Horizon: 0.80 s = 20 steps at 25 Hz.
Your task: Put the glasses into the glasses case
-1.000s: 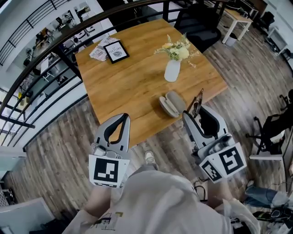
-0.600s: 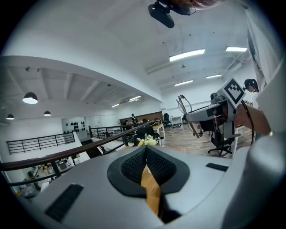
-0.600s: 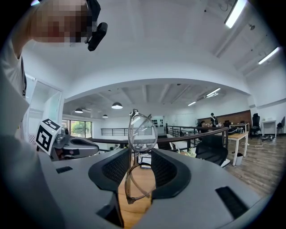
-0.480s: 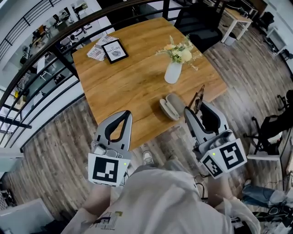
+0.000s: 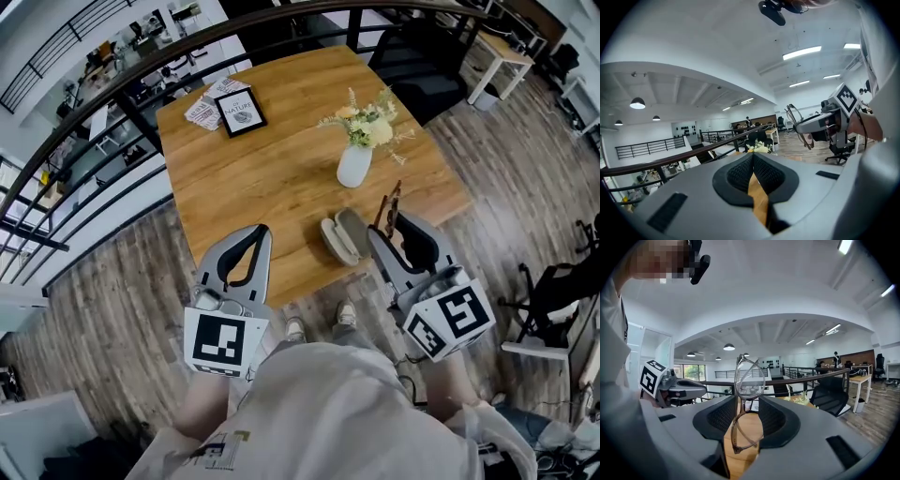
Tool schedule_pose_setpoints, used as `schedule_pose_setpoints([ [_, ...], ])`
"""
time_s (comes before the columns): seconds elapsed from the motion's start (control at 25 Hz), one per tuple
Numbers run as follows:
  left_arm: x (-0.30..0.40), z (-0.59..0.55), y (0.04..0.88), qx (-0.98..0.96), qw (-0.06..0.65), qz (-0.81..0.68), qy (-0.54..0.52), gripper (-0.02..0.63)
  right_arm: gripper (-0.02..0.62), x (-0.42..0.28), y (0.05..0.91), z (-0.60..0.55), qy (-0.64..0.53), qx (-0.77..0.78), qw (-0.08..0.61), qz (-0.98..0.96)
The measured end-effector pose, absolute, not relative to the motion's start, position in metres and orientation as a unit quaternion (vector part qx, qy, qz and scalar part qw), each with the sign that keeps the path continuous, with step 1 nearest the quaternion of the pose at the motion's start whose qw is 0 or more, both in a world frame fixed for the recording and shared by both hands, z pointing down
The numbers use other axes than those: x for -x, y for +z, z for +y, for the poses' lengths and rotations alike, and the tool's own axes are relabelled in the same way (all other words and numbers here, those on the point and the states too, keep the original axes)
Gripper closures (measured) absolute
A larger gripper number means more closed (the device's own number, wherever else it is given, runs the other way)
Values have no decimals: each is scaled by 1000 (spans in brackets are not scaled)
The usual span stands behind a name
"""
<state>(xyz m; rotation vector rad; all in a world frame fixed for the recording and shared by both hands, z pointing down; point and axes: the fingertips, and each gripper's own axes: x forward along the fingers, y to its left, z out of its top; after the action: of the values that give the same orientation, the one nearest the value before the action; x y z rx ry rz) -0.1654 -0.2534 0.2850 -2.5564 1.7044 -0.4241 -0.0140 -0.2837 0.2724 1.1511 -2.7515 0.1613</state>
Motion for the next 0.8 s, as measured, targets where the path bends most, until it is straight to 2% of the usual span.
schedule_pose_setpoints([
  [0.2, 146, -278, 298, 820, 34, 550, -156, 589, 420, -4, 283, -316, 62, -366, 83, -925],
  [0.8, 133, -324, 362, 787, -44, 583, -198, 589, 420, -12, 399, -383, 128, -329, 166, -921],
])
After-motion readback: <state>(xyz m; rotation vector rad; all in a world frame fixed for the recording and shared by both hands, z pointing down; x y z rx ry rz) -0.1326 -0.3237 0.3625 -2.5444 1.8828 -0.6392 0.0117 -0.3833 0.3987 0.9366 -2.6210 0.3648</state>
